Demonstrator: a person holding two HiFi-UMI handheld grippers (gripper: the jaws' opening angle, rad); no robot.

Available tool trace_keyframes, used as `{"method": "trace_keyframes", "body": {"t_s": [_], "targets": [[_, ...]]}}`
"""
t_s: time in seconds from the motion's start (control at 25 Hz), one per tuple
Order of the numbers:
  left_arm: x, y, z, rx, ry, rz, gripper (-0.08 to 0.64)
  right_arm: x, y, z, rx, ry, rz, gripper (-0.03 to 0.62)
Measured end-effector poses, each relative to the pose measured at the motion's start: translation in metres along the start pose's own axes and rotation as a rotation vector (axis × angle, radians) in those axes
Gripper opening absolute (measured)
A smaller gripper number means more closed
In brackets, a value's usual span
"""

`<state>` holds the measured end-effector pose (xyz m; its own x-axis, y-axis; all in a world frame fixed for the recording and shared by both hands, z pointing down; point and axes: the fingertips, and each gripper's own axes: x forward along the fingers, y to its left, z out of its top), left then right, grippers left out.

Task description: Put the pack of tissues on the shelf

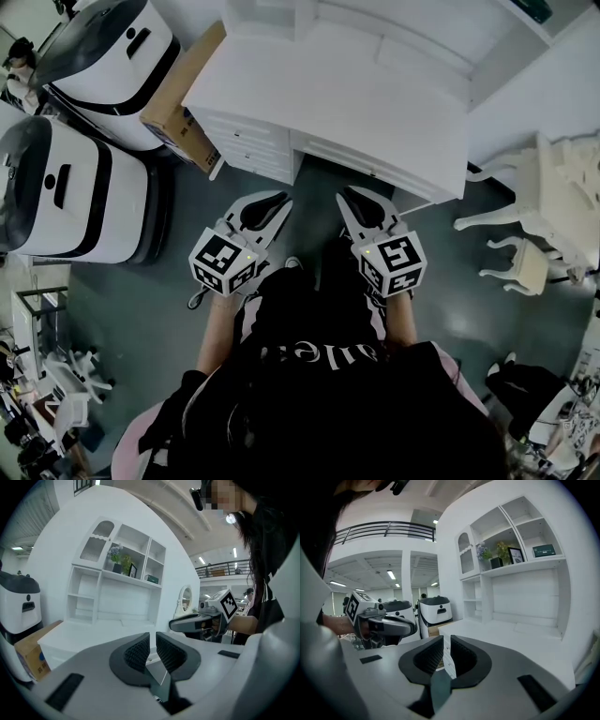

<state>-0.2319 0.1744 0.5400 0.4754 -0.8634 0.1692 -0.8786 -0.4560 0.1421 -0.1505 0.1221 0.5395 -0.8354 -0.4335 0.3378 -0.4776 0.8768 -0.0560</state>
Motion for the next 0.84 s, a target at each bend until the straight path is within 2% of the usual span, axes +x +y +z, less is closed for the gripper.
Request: {"method": "trace_keyframes", "body": {"t_s": [0.52, 0.84], "targets": [[0.008, 0.012, 0.016, 0.026, -0.018, 0.007, 0.052, 0.015, -0.007, 0.014, -0.019, -0.015, 0.025, 0.074], [0.012, 0.026, 0.013, 0.009, -0.006, 0.04, 0.052, 0.026, -0.015, 0.015, -0.017, -0.01, 0.039, 0.074]]}}
